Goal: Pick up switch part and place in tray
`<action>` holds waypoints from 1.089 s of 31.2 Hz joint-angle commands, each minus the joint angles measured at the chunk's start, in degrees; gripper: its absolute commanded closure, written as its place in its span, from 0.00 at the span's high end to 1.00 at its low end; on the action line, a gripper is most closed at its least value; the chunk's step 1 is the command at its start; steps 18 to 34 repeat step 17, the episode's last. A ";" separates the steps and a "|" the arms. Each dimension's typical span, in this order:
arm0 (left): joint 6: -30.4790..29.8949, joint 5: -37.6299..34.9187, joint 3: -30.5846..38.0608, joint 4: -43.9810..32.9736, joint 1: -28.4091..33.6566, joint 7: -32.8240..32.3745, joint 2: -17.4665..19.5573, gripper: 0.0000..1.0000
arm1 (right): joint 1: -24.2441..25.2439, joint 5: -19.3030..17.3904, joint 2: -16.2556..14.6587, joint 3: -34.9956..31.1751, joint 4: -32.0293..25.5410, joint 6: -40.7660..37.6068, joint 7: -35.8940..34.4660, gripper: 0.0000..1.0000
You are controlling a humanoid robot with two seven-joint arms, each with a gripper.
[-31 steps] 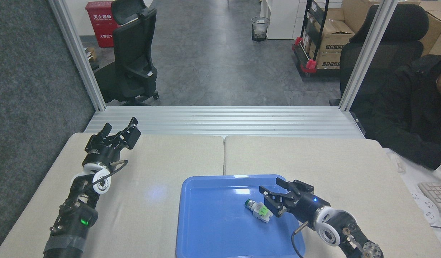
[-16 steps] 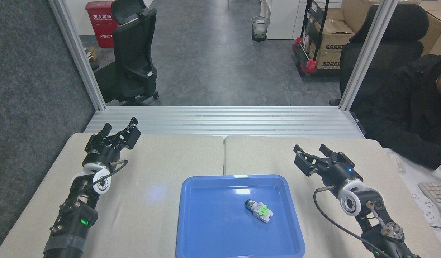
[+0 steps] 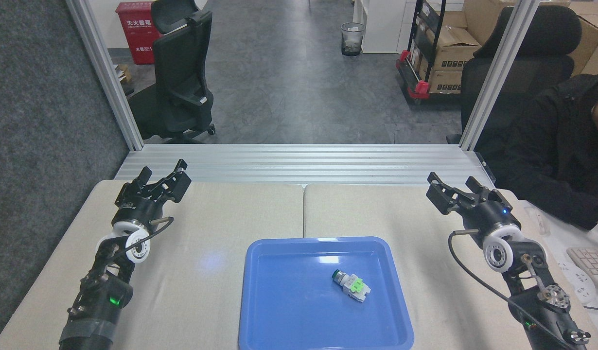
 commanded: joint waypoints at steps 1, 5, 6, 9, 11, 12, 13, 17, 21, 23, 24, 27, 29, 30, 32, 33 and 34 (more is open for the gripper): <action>0.04 0.01 -1.32 0.00 0.00 0.02 0.00 1.00 | -1.00 1.05 -2.37 -3.53 4.06 0.05 -0.04 0.98; 0.04 0.01 -1.32 0.00 0.00 0.02 0.00 1.00 | -1.27 3.07 -3.87 -3.01 7.22 -0.04 -1.53 0.98; 0.04 0.01 -1.32 0.00 0.00 0.02 0.00 1.00 | -1.27 3.77 -3.87 -2.83 7.75 -0.21 -2.67 0.98; 0.04 0.01 -1.32 0.00 0.00 0.02 0.00 1.00 | -1.35 6.05 -3.87 -2.04 8.37 -0.74 -5.75 0.98; 0.04 0.01 -1.32 0.00 0.00 0.02 0.00 1.00 | -1.44 7.29 -3.78 -1.25 8.72 -0.65 -6.55 0.98; 0.04 0.01 -1.32 0.00 0.00 0.02 0.00 1.00 | -1.44 7.55 -3.69 -0.90 8.72 -0.65 -6.64 0.98; -0.04 0.01 -1.32 0.00 0.00 -0.07 0.00 1.00 | -1.44 7.64 -3.69 -0.63 8.72 -0.74 -6.72 0.98; 0.04 0.01 -1.32 0.00 0.00 -0.07 0.00 1.00 | -1.53 7.64 -3.69 -0.19 8.72 -0.74 -6.81 0.98; 0.04 0.01 -1.32 0.00 0.00 -0.07 0.00 1.00 | -1.53 7.64 -3.69 -0.19 8.72 -0.74 -6.81 0.98; 0.04 0.01 -1.32 0.00 0.00 -0.07 0.00 1.00 | -1.53 7.64 -3.69 -0.19 8.72 -0.74 -6.81 0.98; 0.04 0.01 -1.32 0.00 0.00 -0.07 0.00 1.00 | -1.53 7.64 -3.69 -0.19 8.72 -0.74 -6.81 0.98; 0.04 0.01 -1.32 0.00 0.00 -0.07 0.00 1.00 | -1.53 7.64 -3.69 -0.19 8.72 -0.74 -6.81 0.98; 0.04 0.01 -1.32 0.00 0.00 -0.07 0.00 1.00 | -1.53 7.64 -3.69 -0.19 8.72 -0.74 -6.81 0.98; 0.04 0.01 -1.32 0.00 0.00 -0.07 0.00 1.00 | -1.53 7.64 -3.69 -0.19 8.72 -0.74 -6.81 0.98; 0.04 0.01 -1.32 0.00 0.00 -0.07 0.00 1.00 | -1.53 7.64 -3.69 -0.19 8.72 -0.74 -6.81 0.98; 0.04 0.01 -1.32 0.00 0.00 -0.07 0.00 1.00 | -1.53 7.64 -3.69 -0.19 8.72 -0.74 -6.81 0.98; 0.04 0.01 -1.32 0.00 0.00 -0.07 0.00 1.00 | -1.53 7.64 -3.69 -0.19 8.72 -0.74 -6.81 0.98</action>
